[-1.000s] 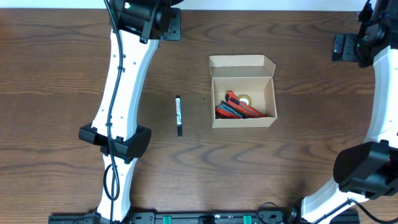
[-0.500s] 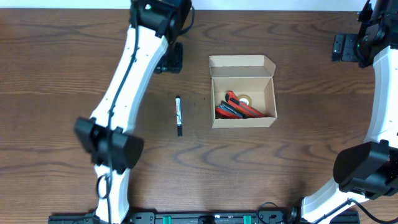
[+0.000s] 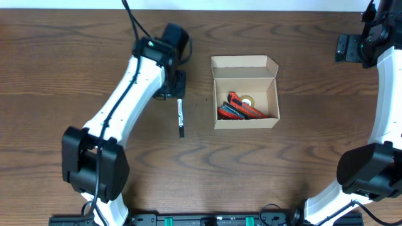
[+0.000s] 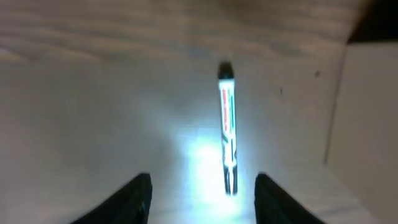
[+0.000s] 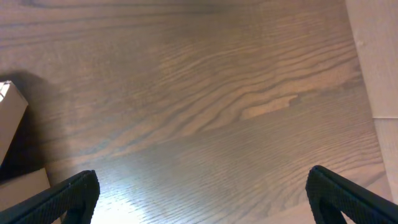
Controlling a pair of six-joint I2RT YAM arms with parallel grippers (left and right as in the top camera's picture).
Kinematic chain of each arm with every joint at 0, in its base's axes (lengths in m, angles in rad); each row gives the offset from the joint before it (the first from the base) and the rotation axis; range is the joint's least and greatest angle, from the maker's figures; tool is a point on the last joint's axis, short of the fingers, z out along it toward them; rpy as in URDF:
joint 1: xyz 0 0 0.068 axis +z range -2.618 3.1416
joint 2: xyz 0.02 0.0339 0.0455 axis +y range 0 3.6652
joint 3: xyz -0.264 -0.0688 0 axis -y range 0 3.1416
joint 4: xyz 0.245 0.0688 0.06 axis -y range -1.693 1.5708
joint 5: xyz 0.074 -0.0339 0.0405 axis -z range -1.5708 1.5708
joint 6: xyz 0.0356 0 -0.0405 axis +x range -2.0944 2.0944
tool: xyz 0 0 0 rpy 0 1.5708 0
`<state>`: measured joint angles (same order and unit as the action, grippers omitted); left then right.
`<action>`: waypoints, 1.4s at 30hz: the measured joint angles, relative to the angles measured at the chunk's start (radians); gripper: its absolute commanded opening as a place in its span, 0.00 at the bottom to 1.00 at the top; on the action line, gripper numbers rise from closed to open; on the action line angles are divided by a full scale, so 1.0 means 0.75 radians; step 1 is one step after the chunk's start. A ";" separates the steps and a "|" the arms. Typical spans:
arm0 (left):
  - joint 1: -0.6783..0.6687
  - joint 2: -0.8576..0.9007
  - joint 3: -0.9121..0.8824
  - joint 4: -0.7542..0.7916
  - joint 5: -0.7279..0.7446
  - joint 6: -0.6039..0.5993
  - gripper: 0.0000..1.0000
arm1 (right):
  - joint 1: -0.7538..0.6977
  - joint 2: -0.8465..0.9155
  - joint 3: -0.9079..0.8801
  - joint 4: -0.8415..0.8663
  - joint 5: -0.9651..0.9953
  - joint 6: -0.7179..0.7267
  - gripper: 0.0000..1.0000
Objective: Pack container
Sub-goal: 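Raise the left gripper and move it over the black-capped marker, then lower the left gripper and grasp the white whiteboard marker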
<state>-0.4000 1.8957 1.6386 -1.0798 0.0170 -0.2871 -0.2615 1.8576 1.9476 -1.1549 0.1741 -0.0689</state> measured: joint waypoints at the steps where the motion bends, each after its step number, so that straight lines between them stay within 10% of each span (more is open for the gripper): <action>1: 0.000 0.001 -0.053 0.046 0.010 0.003 0.54 | 0.000 0.000 0.000 0.000 0.000 0.000 0.99; 42: -0.141 0.060 -0.386 0.366 -0.082 -0.390 0.52 | 0.000 0.000 0.000 -0.001 0.000 0.000 0.99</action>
<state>-0.5056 1.9404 1.3495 -0.8055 -0.0448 -0.5797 -0.2615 1.8576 1.9476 -1.1553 0.1741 -0.0689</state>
